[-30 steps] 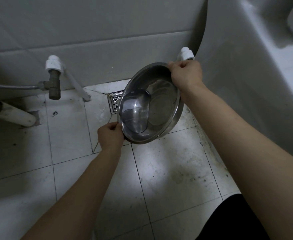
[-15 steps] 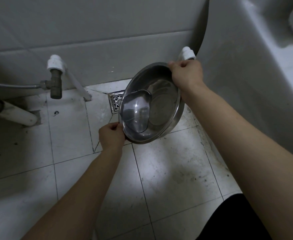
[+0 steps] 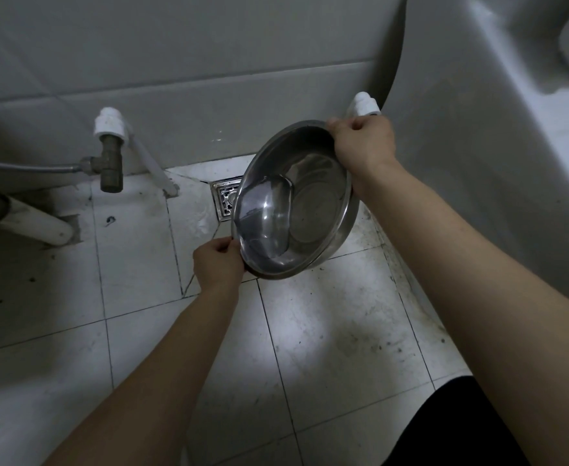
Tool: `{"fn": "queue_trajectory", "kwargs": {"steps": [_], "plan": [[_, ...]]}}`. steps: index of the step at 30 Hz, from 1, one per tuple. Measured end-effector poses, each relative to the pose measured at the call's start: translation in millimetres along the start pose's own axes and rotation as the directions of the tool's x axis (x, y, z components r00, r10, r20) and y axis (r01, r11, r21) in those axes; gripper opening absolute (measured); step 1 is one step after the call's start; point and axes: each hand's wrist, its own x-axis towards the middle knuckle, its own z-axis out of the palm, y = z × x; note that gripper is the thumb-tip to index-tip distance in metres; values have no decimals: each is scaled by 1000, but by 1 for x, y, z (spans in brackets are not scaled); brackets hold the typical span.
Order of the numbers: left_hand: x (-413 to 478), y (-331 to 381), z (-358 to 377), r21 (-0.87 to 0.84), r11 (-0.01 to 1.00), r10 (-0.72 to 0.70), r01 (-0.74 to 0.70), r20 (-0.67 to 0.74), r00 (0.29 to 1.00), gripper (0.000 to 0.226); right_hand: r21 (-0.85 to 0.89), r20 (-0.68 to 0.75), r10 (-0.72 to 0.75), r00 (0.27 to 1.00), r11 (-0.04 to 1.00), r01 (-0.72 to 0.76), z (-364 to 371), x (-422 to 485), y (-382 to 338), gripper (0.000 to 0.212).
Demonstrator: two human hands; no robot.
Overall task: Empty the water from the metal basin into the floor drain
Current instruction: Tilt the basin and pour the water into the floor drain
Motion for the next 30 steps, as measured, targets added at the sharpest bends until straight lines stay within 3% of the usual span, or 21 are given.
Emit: {"fn": "queue_trajectory", "kwargs": {"steps": [8, 22, 30], "plan": [[1, 1, 1, -19, 1000, -6, 6, 11, 1000, 17, 16, -13, -5, 1000, 1000, 5, 1, 1, 0, 25], [-1, 0, 0, -26, 1000, 0, 1, 12, 1000, 14, 53, 8, -28, 1000, 998, 28, 2, 2, 2, 51], [-1, 0, 1, -24, 1000, -3, 3, 16, 1000, 19, 30, 4, -23, 1000, 999, 22, 2, 1, 1, 30]]}}
